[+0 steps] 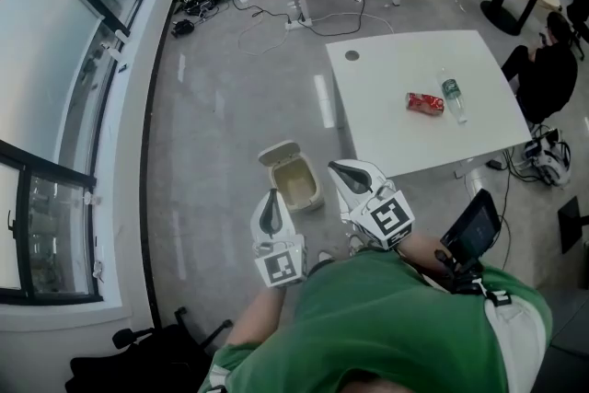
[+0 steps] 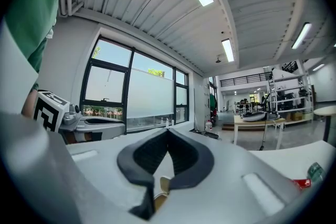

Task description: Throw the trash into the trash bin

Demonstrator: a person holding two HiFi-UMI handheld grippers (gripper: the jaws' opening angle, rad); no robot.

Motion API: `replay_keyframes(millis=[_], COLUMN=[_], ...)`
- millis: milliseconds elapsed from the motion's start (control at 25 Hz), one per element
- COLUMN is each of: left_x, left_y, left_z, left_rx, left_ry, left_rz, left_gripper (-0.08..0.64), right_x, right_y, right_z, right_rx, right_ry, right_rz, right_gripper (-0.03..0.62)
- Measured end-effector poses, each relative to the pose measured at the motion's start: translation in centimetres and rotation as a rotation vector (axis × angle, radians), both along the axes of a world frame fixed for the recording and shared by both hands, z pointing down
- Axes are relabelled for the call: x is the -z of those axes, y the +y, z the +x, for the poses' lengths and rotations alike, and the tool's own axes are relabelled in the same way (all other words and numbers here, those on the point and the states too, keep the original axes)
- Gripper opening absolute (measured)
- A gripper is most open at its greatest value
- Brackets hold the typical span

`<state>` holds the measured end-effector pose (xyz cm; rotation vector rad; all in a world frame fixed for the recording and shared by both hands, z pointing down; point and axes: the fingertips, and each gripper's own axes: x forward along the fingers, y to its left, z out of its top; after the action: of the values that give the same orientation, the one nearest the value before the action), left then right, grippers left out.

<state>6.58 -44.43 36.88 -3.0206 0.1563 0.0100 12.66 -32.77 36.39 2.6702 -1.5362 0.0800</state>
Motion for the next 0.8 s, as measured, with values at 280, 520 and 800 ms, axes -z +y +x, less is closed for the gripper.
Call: replay_keyframes(millis=[280,520,800], left_x=[0.1,-0.4,-1.1], left_y=[-0.4,-0.1,-0.4], left_z=[-0.8,-1.2,-1.4], left_rx=[-0.02,-0.067,-0.102], left_ry=[-0.007,-0.01,-0.022], left_rz=[-0.027,-0.038,-0.055], left_gripper=[0.005,0.005,0.005], right_x=[0.5,0.6,0.3], right_y=[-0.3,-0.5,-1.1], right_z=[-1.1,-2.0,-2.7], right_rx=[-0.024,-0.053,-0.077], right_ry=[0.015,0.009,0.006], right_rz=[-0.008,-0.013,-0.017], right_gripper=[0.003,0.003,0.003])
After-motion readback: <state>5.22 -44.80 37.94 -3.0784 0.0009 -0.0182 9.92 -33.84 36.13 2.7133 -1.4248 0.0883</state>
